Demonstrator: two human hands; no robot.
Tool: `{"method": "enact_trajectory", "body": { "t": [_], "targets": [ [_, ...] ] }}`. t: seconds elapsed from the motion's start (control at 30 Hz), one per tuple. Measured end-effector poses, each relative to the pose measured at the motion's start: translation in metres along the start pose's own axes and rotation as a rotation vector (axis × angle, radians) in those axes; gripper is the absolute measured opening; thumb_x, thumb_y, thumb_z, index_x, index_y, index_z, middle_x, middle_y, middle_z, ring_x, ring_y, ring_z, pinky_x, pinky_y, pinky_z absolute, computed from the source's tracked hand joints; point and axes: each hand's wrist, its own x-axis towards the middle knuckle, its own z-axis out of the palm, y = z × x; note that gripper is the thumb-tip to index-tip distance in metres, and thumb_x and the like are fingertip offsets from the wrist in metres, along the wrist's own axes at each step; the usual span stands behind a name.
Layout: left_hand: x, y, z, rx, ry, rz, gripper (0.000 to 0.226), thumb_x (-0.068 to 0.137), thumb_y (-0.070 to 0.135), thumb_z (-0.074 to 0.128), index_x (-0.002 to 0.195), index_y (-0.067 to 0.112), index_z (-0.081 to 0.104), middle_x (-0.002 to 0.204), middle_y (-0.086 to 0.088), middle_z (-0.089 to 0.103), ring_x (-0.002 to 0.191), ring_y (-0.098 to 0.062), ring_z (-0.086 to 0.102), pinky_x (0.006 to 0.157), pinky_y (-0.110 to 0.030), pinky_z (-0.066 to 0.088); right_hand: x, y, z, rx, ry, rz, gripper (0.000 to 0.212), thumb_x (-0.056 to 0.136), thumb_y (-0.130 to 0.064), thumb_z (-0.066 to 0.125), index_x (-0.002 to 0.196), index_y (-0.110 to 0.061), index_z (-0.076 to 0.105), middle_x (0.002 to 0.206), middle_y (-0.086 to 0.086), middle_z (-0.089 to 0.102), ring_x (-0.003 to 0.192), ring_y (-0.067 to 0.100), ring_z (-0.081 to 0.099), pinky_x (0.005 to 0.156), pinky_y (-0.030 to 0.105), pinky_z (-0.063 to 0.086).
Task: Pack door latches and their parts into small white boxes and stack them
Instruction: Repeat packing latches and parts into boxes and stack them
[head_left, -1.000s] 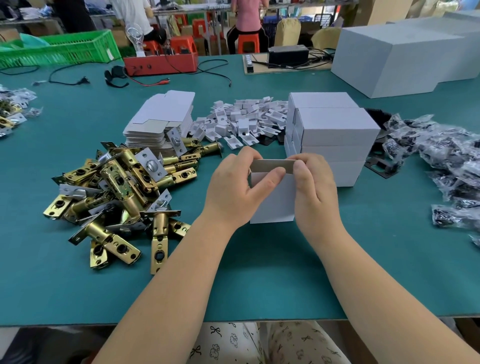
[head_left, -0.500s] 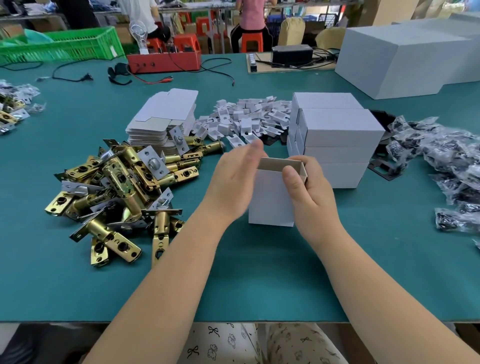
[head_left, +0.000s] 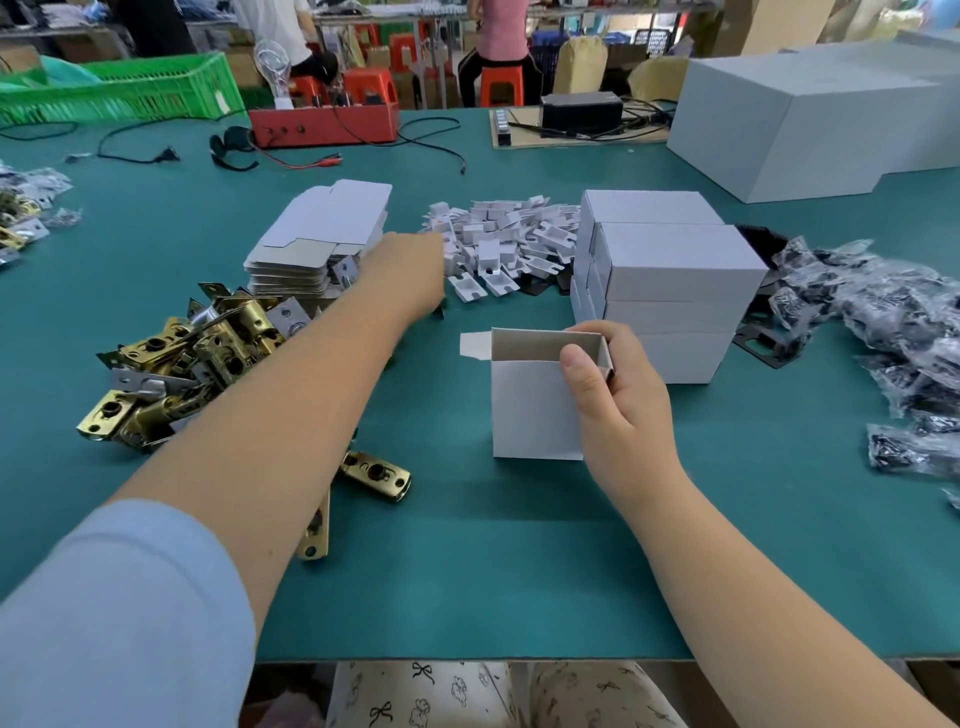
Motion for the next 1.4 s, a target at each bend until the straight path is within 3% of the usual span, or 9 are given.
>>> {"method": "enact_trajectory", "body": {
  "t": [0.17,0.3,0.5,0.8,0.93,1.03,1.13,1.3,1.4],
  "targets": [
    [0.011,-0.005,0.000,0.439,-0.153,0.027,0.040,0.093,0.005,0.044,0.133,0.009,0.046,0.133,-0.013,0.055,0.120,-0.033,0.052,0.094,-0.041,0.043,0.000,0.000,-0.001,-0.006,-0.006,0.005,0.028,0.080,-0.057,0.039,0.094,-0.035,0.050,0.082,-0.017,0.054,0.073,-0.005,0.051,0.063,0.008,0.037],
    [0.019,-0.002,0.000,0.501,-0.268,-0.001,0.042,0.093,0.009,0.046,0.135,0.014,0.046,0.136,-0.009,0.052,0.124,-0.031,0.049,0.101,-0.045,0.037,0.000,0.002,-0.001,-0.021,-0.006,0.014,0.029,0.079,-0.059,0.038,0.095,-0.037,0.049,0.085,-0.016,0.056,0.075,-0.005,0.051,0.065,0.008,0.036],
    [0.018,0.001,-0.001,0.543,-0.192,-0.040,0.037,0.093,0.014,0.049,0.130,0.015,0.052,0.133,-0.008,0.055,0.123,-0.030,0.050,0.097,-0.036,0.038,0.001,0.003,0.000,-0.011,-0.003,0.011,0.028,0.079,-0.058,0.039,0.095,-0.037,0.049,0.084,-0.017,0.056,0.075,-0.007,0.052,0.064,0.007,0.036],
    [0.006,0.004,-0.009,0.424,-0.086,-0.122,0.033,0.089,0.008,0.054,0.121,0.011,0.059,0.121,-0.009,0.060,0.115,-0.031,0.055,0.075,-0.032,0.039,0.000,0.003,0.000,-0.004,0.014,0.006,0.026,0.079,-0.056,0.039,0.092,-0.036,0.050,0.079,-0.017,0.055,0.072,-0.006,0.051,0.062,0.008,0.036],
    [-0.004,0.013,-0.035,0.266,0.065,-0.104,0.029,0.086,0.003,0.055,0.115,0.007,0.058,0.102,-0.012,0.056,0.099,-0.032,0.054,0.070,-0.033,0.037,0.000,0.004,0.001,0.007,0.023,0.001,0.031,0.079,-0.056,0.040,0.095,-0.032,0.051,0.081,-0.016,0.054,0.071,-0.008,0.051,0.061,0.007,0.037],
    [-0.019,0.017,-0.065,-0.002,0.207,-0.072,0.032,0.086,0.011,0.059,0.116,0.006,0.049,0.094,-0.011,0.050,0.086,-0.030,0.046,0.066,-0.036,0.038,-0.001,0.004,0.000,-0.005,0.021,0.014,0.030,0.077,-0.058,0.041,0.094,-0.036,0.050,0.085,-0.016,0.056,0.075,-0.008,0.052,0.062,0.007,0.037],
    [-0.046,0.022,-0.090,-0.302,0.325,0.042,0.023,0.083,0.022,0.061,0.100,0.013,0.050,0.095,-0.005,0.052,0.087,-0.025,0.046,0.070,-0.030,0.035,0.000,0.005,0.000,-0.020,0.013,0.040,0.019,0.081,-0.052,0.047,0.094,-0.039,0.049,0.091,-0.016,0.058,0.078,-0.008,0.053,0.063,0.007,0.038],
    [-0.102,0.048,-0.098,-0.770,0.399,0.100,0.057,0.079,0.023,0.066,0.134,0.022,0.053,0.107,0.004,0.064,0.099,-0.014,0.061,0.087,-0.030,0.051,0.000,0.007,0.001,-0.010,0.019,0.056,0.033,0.082,-0.049,0.047,0.109,-0.029,0.049,0.096,-0.011,0.058,0.082,-0.002,0.053,0.070,0.017,0.041],
    [-0.121,0.062,-0.084,-0.841,0.440,0.126,0.056,0.078,0.021,0.069,0.133,0.024,0.055,0.102,0.008,0.066,0.093,-0.010,0.061,0.081,-0.016,0.047,-0.002,0.007,0.003,-0.028,0.016,0.051,0.049,0.075,-0.056,0.052,0.116,-0.030,0.046,0.108,-0.004,0.058,0.097,0.012,0.054,0.080,0.028,0.045]
  ]
}}
